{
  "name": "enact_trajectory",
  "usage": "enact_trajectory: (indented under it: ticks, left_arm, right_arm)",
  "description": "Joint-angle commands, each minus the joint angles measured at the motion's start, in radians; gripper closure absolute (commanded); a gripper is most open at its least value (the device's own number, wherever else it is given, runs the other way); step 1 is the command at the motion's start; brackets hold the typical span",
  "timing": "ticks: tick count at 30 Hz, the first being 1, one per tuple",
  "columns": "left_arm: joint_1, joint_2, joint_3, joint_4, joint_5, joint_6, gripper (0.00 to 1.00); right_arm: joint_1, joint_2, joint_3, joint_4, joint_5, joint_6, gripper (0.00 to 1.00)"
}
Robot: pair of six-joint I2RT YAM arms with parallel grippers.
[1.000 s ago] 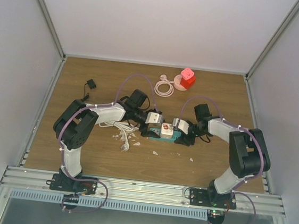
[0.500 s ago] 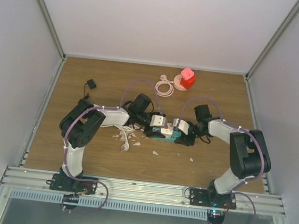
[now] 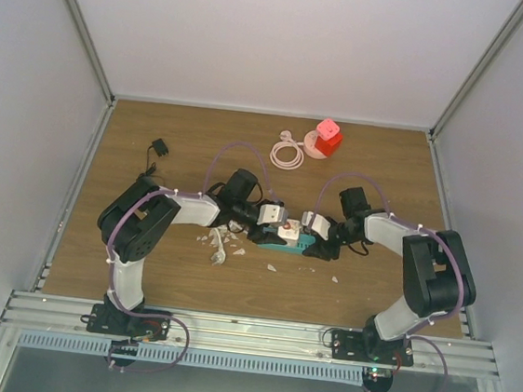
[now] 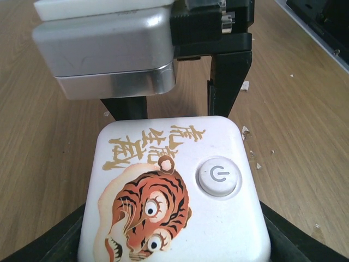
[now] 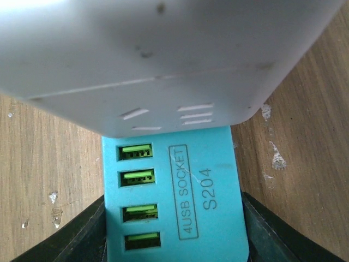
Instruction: Pull the plug off the socket
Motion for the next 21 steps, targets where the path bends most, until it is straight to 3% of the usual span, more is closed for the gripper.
enact_trajectory:
  ticks: [1, 10, 21]
  left_arm:
    - [0.010, -0.048, -0.016, 0.055, 0.099, -0.028, 0.59]
    - [0.014, -0.072, -0.058, -0.001, 0.044, 0.075, 0.61]
    - [0.035, -0.112, -0.048, 0.014, 0.144, -0.053, 0.62]
  right_arm:
    - [-0.009, -0.016, -0.018, 0.033, 0.021, 0.010, 0.61]
    - [-0.013, -0.015, -0.001, 0.040, -0.034, 0.027, 0.50]
    - [-0.007, -0.022, -0.033, 0.062, -0.028, 0.008, 0.63]
